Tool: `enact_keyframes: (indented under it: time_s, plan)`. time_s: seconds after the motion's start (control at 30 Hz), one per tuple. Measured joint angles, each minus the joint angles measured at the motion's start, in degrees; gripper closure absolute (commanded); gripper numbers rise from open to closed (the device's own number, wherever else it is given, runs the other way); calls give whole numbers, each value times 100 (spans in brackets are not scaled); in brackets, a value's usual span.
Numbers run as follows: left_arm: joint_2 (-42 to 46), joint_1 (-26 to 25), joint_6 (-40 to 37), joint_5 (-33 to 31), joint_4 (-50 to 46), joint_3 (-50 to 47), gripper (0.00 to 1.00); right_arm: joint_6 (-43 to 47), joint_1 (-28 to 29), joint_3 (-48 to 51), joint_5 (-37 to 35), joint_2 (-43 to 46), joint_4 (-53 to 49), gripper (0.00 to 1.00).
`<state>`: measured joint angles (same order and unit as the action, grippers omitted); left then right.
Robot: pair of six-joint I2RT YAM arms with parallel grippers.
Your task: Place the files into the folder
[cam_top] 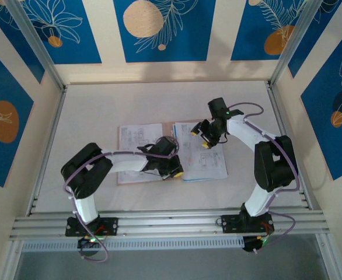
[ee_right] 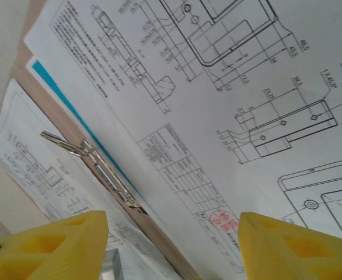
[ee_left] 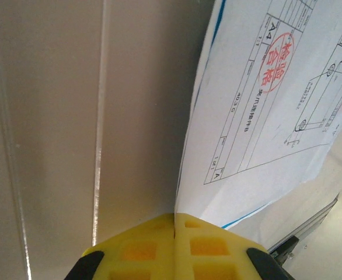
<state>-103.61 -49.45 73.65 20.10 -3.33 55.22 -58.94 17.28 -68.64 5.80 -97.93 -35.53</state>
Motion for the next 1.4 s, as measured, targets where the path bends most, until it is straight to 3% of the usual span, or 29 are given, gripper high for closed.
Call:
enact_keyframes:
  time_s: [0.27,0.43,0.73,1.13,1.4]
  plan:
    - [2,22,48,-4,81,-46,100,-68,-7,232,177,-245,68,47]
    - [4,22,101,-17,85,-46,84,-46,-4,245,192,-686,37,48]
    - [9,22,103,-50,81,-61,69,133,0,380,225,-774,28,48]
    - [44,22,98,-63,79,-59,69,326,42,411,365,-772,59,48]
    - [44,22,83,-63,76,-59,74,435,116,389,367,-780,39,48]
